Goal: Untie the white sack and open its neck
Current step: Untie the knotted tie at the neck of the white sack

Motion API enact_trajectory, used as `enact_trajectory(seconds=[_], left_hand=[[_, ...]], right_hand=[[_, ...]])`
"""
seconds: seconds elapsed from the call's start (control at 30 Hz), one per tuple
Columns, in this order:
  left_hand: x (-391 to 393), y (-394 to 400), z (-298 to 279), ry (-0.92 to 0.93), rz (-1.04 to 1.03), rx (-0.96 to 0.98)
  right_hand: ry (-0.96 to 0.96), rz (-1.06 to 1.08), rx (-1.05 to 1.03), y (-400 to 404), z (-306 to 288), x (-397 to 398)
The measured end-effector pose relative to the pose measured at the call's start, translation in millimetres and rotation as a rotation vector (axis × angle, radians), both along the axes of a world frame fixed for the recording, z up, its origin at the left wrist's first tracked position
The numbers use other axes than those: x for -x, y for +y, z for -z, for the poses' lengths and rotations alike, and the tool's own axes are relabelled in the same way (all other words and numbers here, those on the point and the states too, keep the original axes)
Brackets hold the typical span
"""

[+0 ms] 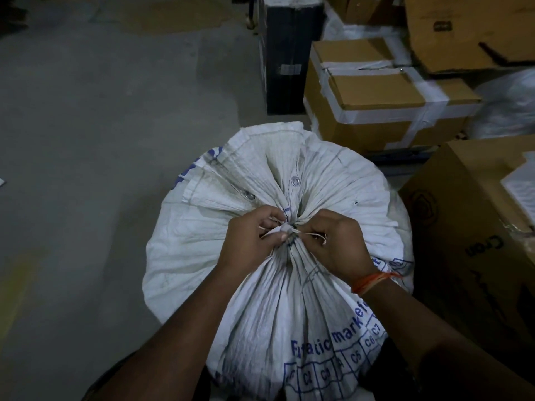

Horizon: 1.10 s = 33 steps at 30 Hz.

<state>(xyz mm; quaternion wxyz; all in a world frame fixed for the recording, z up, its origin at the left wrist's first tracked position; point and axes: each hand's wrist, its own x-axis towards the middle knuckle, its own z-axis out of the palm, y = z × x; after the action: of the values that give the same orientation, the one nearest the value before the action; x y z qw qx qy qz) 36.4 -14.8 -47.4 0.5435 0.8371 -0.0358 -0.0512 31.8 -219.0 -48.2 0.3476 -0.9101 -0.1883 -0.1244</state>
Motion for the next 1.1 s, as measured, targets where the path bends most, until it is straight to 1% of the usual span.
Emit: enact_trajectory(seconds=[0.33,0.6,0.77,0.93,1.1], left_hand=[[-3,5,7,0.013,0.020,0.029],[-2,5,11,0.074,0.005,0.098],[-2,4,12,0.098,-0.002,0.156],[-3,3,16,0.097,-0.008,0.126],[-3,0,16,0.092,-0.036,0.118]], right_hand=[[0.052,-0.016,-0.076,-1,0,-3],[0.102,-0.020,-0.121,0,4,-3],[0.181,0.034,-0.201,1,9,-3],[0.338,0.098,-0.336,3,11,-3],[0.409,0.130,-0.385,3,13,-3]])
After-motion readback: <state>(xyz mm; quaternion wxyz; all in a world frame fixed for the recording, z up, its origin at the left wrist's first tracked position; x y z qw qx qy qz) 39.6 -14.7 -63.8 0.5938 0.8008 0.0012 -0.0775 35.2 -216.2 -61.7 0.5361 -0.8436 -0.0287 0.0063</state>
